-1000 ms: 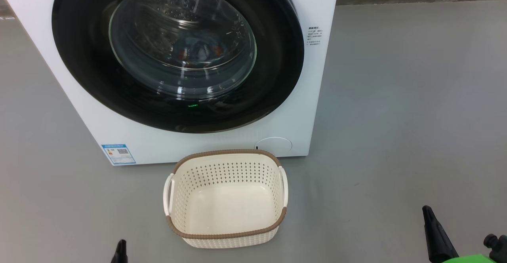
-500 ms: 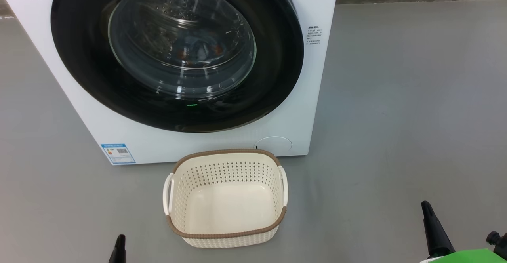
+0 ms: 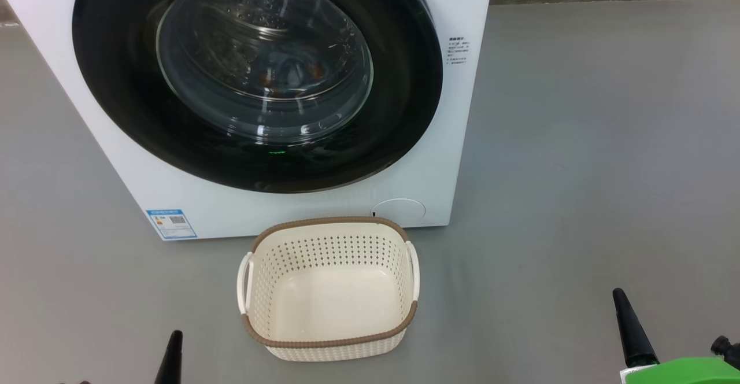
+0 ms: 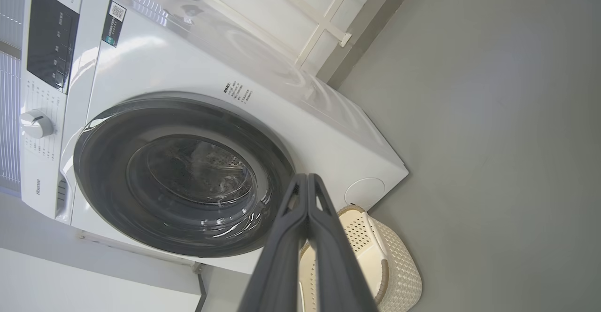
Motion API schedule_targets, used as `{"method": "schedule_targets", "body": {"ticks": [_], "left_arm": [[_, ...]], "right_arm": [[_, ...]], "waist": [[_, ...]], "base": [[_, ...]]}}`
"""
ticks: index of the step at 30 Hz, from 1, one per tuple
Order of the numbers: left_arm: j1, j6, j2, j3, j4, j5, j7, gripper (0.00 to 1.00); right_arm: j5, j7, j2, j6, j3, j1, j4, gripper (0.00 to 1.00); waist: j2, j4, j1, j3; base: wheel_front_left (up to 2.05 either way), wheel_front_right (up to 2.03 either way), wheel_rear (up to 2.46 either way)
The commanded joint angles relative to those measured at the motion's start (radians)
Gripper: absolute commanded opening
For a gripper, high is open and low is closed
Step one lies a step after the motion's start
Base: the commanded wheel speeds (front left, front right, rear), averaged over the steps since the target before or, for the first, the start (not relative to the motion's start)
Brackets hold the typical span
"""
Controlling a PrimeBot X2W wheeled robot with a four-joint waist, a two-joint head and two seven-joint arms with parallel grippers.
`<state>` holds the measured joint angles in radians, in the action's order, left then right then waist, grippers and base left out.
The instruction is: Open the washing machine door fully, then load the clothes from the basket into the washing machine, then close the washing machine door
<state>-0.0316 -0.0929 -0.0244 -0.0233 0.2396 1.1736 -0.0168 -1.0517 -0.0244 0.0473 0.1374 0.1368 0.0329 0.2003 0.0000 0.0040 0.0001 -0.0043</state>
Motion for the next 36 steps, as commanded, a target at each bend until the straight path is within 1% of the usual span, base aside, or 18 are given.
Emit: {"method": "schedule_targets", "body": {"ticks": [1,16,17,36], "left_arm": [[0.046,-0.010,-0.020,-0.029,-0.018,0.029,0.005,0.00],[0.079,-0.020,-0.023,-0.051,-0.010,0.174,0.049,0.00],[0.079,-0.020,-0.023,-0.051,-0.010,0.174,0.049,0.00],[0.124,-0.033,-0.026,-0.079,0.002,0.366,0.108,0.00]], "right_arm": [[-0.030,0.010,0.006,-0.004,-0.016,-0.054,-0.019,0.00],[-0.217,0.056,0.005,-0.005,-0.018,-0.085,0.003,0.00],[-0.217,0.056,0.005,-0.005,-0.018,-0.085,0.003,0.00],[-0.467,0.116,0.004,-0.006,-0.021,-0.126,0.034,0.00]], "waist": [[0.0000,0.000,0.0000,0.000],[0.0000,-0.001,0.0000,0.003],[0.0000,-0.001,0.0000,0.003],[0.0000,-0.003,0.0000,0.006]], "base": [[0.00,0.00,0.00],[0.00,0.00,0.00],[0.00,0.00,0.00],[0.00,0.00,0.00]]}}
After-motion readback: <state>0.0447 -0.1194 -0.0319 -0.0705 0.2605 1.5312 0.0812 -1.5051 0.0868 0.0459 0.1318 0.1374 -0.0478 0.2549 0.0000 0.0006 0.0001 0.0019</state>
